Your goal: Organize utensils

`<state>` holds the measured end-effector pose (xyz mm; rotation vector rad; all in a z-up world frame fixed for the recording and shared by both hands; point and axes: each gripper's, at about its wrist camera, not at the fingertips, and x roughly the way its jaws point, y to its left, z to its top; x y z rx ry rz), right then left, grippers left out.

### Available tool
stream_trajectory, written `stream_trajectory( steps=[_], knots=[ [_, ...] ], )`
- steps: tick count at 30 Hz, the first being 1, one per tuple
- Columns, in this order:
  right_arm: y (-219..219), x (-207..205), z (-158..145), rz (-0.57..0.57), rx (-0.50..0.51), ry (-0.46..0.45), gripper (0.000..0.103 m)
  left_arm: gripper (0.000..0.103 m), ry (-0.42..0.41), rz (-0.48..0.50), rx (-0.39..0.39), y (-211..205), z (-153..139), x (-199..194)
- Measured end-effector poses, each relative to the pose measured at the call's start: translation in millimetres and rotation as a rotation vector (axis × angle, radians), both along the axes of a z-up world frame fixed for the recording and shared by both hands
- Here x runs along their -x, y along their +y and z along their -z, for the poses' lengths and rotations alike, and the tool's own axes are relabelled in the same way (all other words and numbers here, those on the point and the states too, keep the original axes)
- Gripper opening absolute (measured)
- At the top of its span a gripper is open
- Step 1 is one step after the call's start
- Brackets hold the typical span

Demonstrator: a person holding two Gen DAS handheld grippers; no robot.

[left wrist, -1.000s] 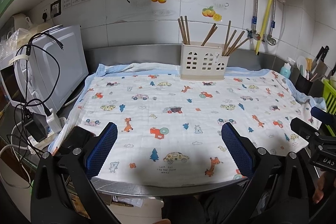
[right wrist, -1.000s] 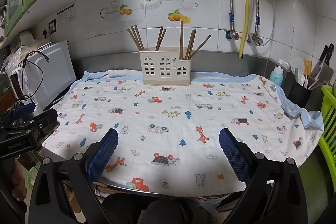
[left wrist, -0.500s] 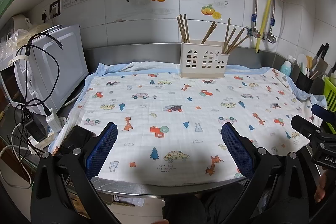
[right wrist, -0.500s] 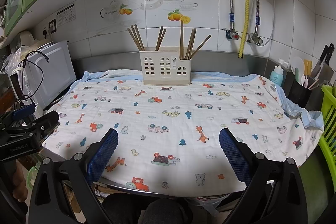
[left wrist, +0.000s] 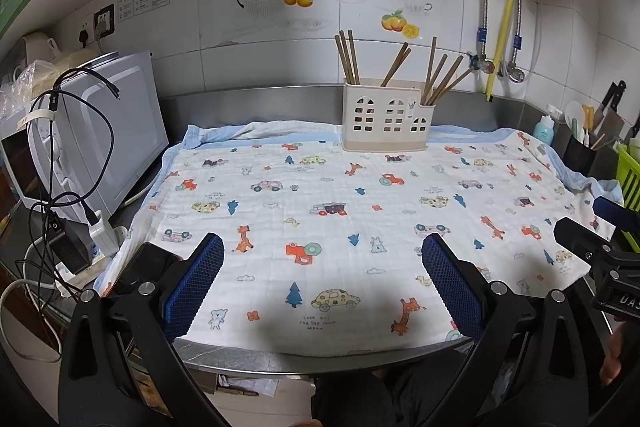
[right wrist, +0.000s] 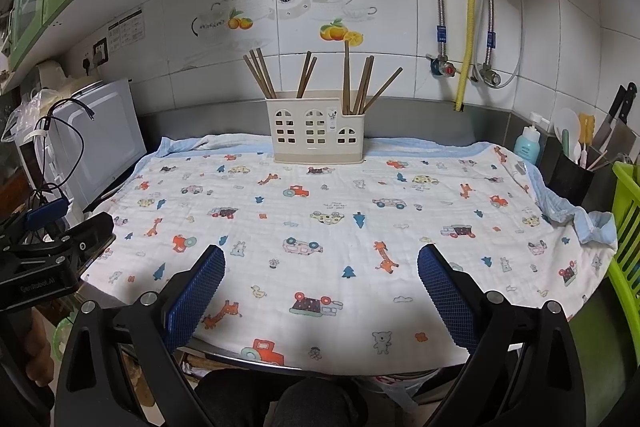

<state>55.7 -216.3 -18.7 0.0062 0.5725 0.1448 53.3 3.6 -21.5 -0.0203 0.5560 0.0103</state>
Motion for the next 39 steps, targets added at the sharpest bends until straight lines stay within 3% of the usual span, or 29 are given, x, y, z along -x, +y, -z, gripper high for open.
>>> stream_trajectory(
  steps=[39],
  knots=[
    [-4, 9, -14, -0.017, -0.027, -0.091, 0.095, 0.098, -0.147, 0.004, -0.002, -3, -21, 17]
  ],
)
